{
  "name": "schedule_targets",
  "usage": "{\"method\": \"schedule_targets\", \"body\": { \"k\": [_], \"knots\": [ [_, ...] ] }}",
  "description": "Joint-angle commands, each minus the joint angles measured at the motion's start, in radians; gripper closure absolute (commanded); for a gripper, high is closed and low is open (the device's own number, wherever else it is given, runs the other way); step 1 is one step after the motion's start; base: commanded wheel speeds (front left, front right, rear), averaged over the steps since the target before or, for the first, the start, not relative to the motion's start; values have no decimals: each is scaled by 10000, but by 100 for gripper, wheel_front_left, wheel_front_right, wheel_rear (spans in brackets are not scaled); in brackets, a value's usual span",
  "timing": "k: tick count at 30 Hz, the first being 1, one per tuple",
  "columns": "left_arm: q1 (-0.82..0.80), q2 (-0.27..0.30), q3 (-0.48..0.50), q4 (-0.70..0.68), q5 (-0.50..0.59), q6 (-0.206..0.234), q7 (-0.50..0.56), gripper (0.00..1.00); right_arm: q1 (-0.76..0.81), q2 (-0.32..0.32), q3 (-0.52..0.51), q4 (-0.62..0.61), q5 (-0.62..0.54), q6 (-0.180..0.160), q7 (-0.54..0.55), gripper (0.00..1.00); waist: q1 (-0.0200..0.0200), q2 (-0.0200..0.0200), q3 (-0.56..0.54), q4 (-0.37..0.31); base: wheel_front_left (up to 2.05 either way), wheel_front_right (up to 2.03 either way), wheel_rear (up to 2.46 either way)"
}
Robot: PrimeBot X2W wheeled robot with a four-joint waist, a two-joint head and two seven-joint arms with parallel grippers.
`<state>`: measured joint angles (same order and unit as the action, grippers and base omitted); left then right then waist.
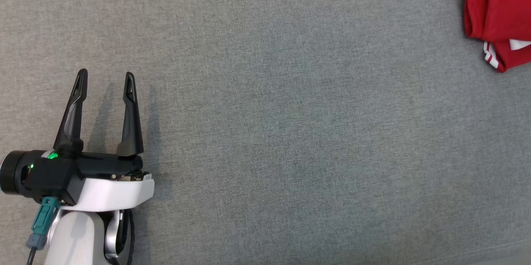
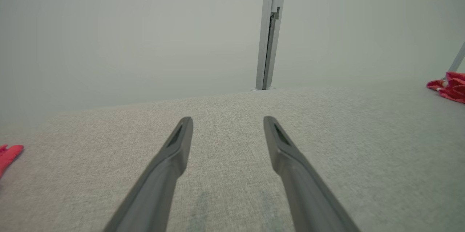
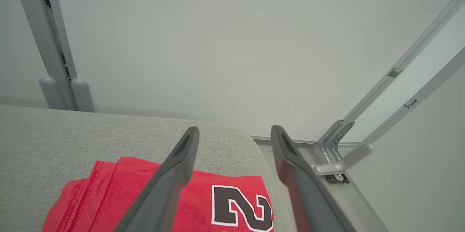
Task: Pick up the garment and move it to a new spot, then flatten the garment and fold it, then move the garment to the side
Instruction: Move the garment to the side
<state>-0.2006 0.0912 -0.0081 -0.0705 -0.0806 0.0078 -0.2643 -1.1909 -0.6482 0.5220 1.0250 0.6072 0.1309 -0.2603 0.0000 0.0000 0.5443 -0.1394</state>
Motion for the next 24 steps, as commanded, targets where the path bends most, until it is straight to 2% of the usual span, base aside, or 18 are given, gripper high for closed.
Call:
{"method": "schedule_targets", "body": {
  "k": [1,10,24],
  "knots": [
    [61,29,72,4,-57,27,3,0,158,-57,-102,-167,-66,-2,-69,0,0,0,-162,45,0,0,0],
    [540,-127,314,316,-363,-30,1,0,1754,421,-1593,-2451,-710,-2,-61,0,0,0,-1550,354,0,0,0],
    [1356,-310,529,1102,-673,-278,1,0,6503,2247,-3847,-6004,-1866,-2,-63,0,0,0,-3568,1200,0,0,0]
  ]
}}
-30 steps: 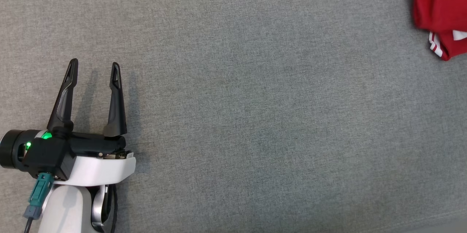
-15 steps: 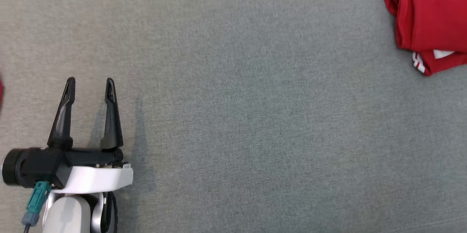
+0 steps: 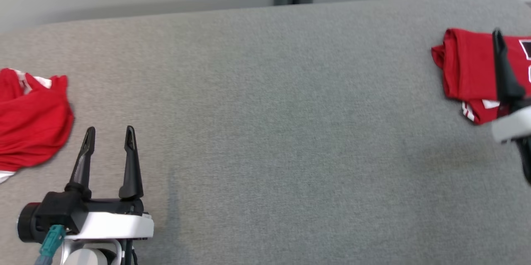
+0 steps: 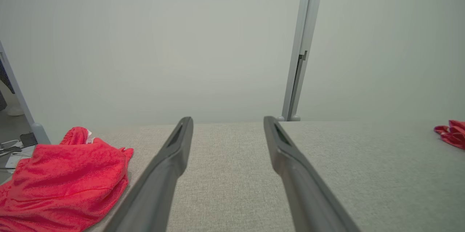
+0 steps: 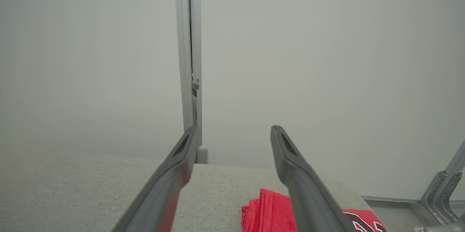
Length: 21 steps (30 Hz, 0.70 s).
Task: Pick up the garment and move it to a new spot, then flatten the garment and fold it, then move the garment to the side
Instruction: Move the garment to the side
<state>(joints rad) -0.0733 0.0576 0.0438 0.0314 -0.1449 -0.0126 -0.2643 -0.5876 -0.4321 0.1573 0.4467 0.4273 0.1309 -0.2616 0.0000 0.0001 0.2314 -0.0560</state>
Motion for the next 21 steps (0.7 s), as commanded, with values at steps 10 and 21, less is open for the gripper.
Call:
{"method": "schedule_targets", "body": {
  "k": [10,21],
  "knots": [
    [575,-16,46,600,50,-247,3,0,3536,1040,-859,-1519,-313,-2,-49,0,0,-1,-1372,881,0,0,0],
    [1056,-43,158,841,41,-160,3,0,5376,1932,-1299,-2255,-547,-2,-50,0,0,-1,-1929,937,0,0,0]
  ]
}}
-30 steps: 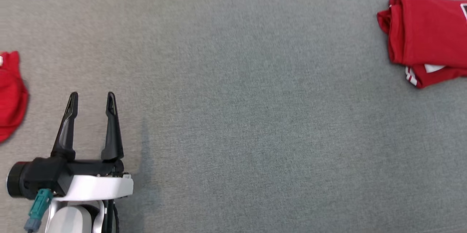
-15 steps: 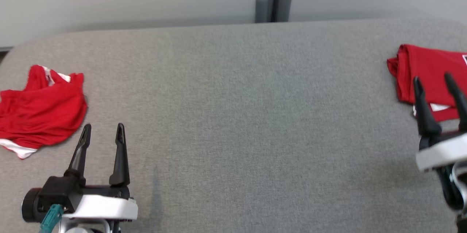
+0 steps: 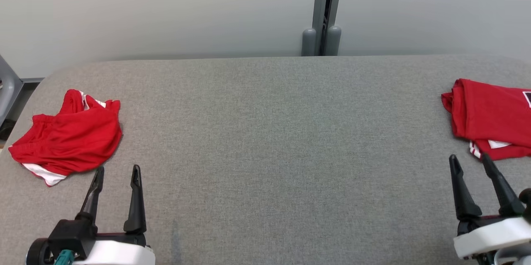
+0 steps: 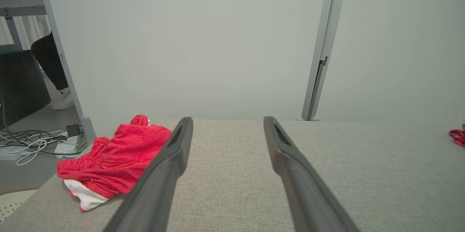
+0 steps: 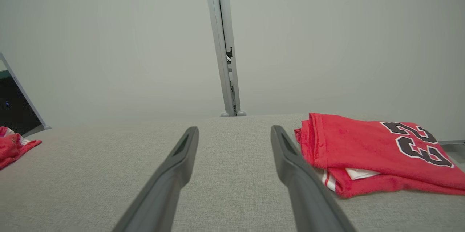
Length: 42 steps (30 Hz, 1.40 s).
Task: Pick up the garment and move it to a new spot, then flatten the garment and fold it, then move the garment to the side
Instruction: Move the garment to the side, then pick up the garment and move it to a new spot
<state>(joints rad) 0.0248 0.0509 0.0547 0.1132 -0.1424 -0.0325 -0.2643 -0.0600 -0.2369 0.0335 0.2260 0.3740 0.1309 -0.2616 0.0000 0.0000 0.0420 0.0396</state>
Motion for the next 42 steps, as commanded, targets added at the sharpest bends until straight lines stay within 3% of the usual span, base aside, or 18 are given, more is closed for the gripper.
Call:
{"method": "schedule_targets", "body": {
  "k": [1,10,29,35,42],
  "knots": [
    [117,20,45,76,19,45,3,0,191,22,-59,-66,-33,-2,-50,0,0,0,-62,-21,0,0,0],
    [291,18,70,326,78,-7,3,0,936,568,-285,-248,-134,-2,-50,0,0,0,-335,9,0,0,0],
    [305,15,148,731,116,-74,3,0,1265,860,-285,-143,-178,-1,-50,0,0,0,-545,168,0,0,0],
    [296,38,216,764,137,-88,3,0,1301,978,-185,-141,-133,-1,-47,0,0,0,-578,727,0,0,0],
    [273,127,324,828,179,-108,3,0,1436,1206,-242,-114,-143,-1,-48,0,0,0,-597,1930,0,0,0]
  ]
}}
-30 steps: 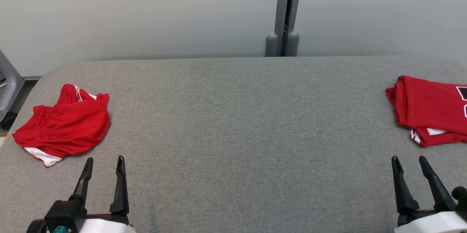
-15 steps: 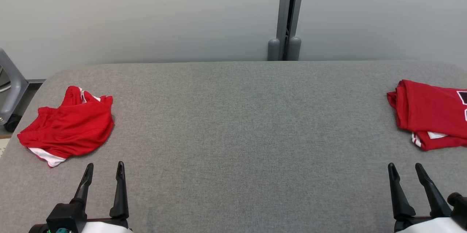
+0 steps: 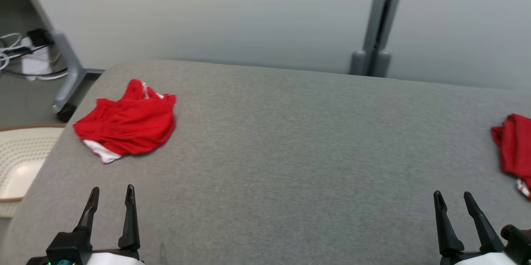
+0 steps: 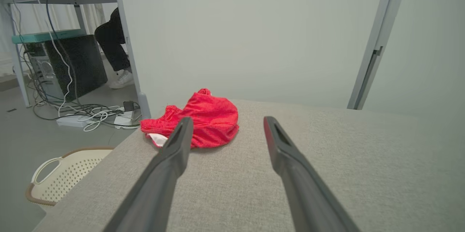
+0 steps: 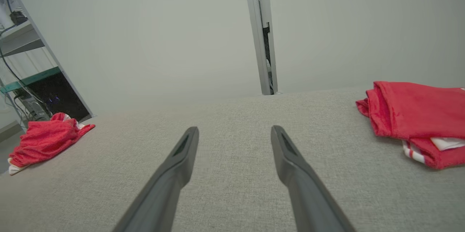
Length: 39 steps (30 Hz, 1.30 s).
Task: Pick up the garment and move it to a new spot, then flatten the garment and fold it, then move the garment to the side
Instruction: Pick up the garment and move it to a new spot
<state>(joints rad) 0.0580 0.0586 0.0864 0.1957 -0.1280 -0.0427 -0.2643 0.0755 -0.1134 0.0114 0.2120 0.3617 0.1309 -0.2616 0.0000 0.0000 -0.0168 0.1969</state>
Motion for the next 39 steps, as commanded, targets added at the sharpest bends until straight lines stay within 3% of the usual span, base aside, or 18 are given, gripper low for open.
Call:
{"method": "schedule_targets", "body": {
  "k": [1,8,18,33,39],
  "knots": [
    [-49,51,63,-16,18,22,3,0,84,-7,-22,29,-31,-2,-48,0,0,0,-16,529,0,0,0],
    [32,108,256,17,-13,71,2,0,145,159,-144,106,-84,-1,-49,0,0,0,-41,1800,0,0,0],
    [132,125,498,35,-74,99,3,0,20,232,-59,178,-126,-1,-49,0,0,0,-25,3063,0,0,0],
    [470,41,943,-480,-254,294,3,0,-646,-47,540,484,-12,-1,-50,0,0,0,279,3266,0,0,0],
    [-254,90,729,-197,-232,66,3,0,-531,-129,238,423,-13,-2,-50,0,0,0,333,3187,0,0,0]
  ]
}}
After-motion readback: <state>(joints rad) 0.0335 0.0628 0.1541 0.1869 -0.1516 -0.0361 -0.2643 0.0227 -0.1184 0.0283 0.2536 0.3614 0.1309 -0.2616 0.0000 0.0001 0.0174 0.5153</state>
